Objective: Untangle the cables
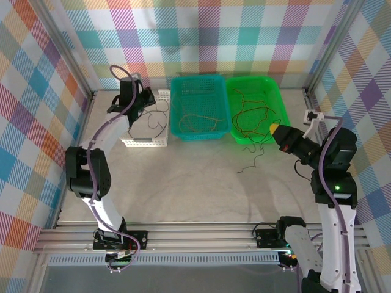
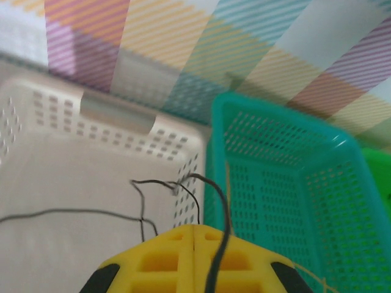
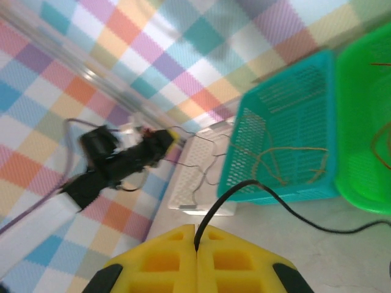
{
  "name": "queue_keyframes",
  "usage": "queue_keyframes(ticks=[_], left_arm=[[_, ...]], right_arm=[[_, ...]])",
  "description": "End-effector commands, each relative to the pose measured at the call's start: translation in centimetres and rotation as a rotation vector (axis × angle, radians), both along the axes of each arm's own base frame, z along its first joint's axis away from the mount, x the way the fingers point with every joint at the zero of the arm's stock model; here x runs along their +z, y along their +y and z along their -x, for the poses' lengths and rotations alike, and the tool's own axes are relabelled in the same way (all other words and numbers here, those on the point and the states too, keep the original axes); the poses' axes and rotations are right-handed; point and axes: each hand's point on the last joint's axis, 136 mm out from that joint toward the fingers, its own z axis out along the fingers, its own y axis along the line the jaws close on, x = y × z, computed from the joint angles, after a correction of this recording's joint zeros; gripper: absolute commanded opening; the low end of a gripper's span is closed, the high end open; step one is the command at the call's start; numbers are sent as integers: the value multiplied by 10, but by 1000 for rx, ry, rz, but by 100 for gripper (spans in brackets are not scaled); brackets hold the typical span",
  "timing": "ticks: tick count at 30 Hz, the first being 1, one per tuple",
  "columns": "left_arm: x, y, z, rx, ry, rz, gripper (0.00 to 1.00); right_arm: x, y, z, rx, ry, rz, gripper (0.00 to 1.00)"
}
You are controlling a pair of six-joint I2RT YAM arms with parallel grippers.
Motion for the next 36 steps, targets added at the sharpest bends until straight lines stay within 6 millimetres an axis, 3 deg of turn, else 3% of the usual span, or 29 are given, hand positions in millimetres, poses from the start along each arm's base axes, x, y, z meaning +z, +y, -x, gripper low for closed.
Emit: queue_keyframes(ticks=[1,6,9,10,14,16,20,25,29,32,36], left_arm=[[-16,6,-6,37,7,44,0],[-43,14,5,84,59,53,0],[-52,8,9,60,93,75,2],[-54,7,10,53,101,81,9],[-41,5,16,53,97,111,67],[-29,3,20,46,87,128,80],[-2,3,33,39,63,147,94],[17,6,46,37,55,127,99],[-4,14,32,56,125,90,98],[-28,13,16,63,266,62,97],[-51,19,13,99,462,-5,95]], right_arm=[[42,20,18,130,-116,-26,0],[71,37,30,234,-167,-50,0],[79,45,30,273,-165,-58,0],[80,49,29,293,-160,-61,0],[89,74,29,411,-149,-71,0],[93,88,30,472,-143,-74,0],[99,110,30,556,-139,-76,0],[96,133,23,627,-111,-75,0],[93,150,28,673,-115,-62,0],[88,158,30,683,-105,-47,0],[77,162,29,659,-63,-3,0]])
